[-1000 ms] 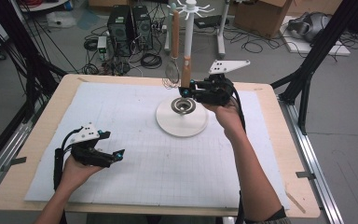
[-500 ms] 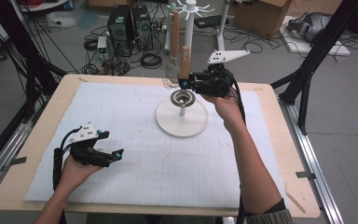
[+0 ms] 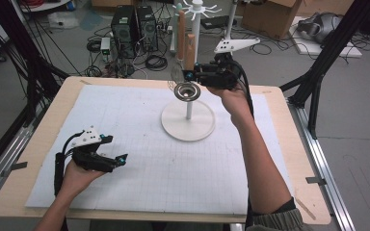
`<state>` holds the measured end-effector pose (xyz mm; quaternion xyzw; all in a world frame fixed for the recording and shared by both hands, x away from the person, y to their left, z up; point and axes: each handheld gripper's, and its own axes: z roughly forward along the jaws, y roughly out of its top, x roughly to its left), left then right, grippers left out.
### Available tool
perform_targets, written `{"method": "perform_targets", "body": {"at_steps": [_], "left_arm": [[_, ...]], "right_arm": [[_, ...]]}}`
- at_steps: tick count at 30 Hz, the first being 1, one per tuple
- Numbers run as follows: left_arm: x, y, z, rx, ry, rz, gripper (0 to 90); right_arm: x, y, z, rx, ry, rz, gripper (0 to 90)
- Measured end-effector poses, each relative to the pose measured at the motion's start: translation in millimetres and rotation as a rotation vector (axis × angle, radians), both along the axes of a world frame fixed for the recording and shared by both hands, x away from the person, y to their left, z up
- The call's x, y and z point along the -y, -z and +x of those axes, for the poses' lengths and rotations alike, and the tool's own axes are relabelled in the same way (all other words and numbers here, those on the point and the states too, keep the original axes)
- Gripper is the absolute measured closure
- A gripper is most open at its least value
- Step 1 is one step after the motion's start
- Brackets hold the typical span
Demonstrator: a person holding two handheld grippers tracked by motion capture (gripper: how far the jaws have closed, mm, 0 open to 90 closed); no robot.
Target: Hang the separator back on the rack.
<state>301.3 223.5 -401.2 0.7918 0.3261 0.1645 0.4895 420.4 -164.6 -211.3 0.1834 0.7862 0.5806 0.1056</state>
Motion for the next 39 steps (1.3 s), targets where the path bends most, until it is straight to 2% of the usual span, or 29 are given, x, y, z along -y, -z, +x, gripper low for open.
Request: {"method": "perform_targets", "body": {"at_steps": [13, 22, 39], "left_arm": [[-1.0, 0.1, 0.2, -0.007, -0.002, -0.005, 8.4], [-1.4, -0.8, -0.1, -0.004, -0.001, -0.006, 8.4], [-2.8, -1.4, -0.5, -0.004, -0.004, -0.011, 8.4]], "right_arm": [[-1.8, -21.6, 3.6, 0.009, 0.015, 0.021, 71.7], [-4.3, -33.7, 6.6, 0.010, 0.030, 0.012, 71.7], [-1.6, -33.1, 16.2, -0.009, 0.067, 0.004, 71.6]]}}
